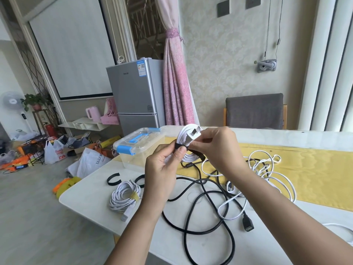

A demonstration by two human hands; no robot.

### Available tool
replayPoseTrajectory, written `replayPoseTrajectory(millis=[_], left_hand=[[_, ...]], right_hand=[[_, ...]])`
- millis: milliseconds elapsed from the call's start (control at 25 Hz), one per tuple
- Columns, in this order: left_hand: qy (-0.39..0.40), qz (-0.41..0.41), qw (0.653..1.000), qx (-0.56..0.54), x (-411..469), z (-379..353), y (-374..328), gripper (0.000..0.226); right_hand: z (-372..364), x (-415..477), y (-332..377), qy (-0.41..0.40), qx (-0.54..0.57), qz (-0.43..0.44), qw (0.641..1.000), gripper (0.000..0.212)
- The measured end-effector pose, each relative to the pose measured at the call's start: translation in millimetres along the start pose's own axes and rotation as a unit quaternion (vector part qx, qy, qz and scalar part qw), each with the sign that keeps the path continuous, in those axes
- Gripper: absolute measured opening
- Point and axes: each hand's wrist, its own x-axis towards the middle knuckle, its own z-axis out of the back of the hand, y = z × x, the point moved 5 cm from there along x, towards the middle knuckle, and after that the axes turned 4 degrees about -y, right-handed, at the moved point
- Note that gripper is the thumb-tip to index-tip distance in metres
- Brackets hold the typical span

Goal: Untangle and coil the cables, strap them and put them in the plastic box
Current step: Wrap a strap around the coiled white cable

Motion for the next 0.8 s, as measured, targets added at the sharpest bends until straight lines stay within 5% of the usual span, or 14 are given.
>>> replayPoseTrajectory(millis=[160, 280, 440, 600, 800], left_hand=[[-0.050, -0.039, 0.994, 0.086, -0.4, 3.6, 2.6, 0.026], [-0.063, -0.072, 0.986, 0.138, 3.1, 7.1, 5.8, 0.036], [-0.023, -0.096, 0.980, 0.173, 2.8, 7.0, 1.5, 0.040], [-0.033, 0.002, 0.997, 0.067, 3.9, 8.1, 7.3, 0.060], [-0.041, -0.011, 0.997, 0.064, 1.1, -2.1, 9.6, 0.033]], right_hand=[[-22.7, -2.4, -12.7, 0.100, 0.200, -0.142, 0.964, 0.010], [-35.1, -7.6, -13.7, 0.155, 0.287, -0.170, 0.930, 0.008], [-38.6, -12.3, -16.4, 0.143, 0.346, -0.174, 0.911, 0.006], [-38.9, -10.5, -17.8, 0.143, 0.410, -0.190, 0.880, 0.013], [-41.4, -11.0, -19.8, 0.104, 0.487, -0.223, 0.838, 0.016]])
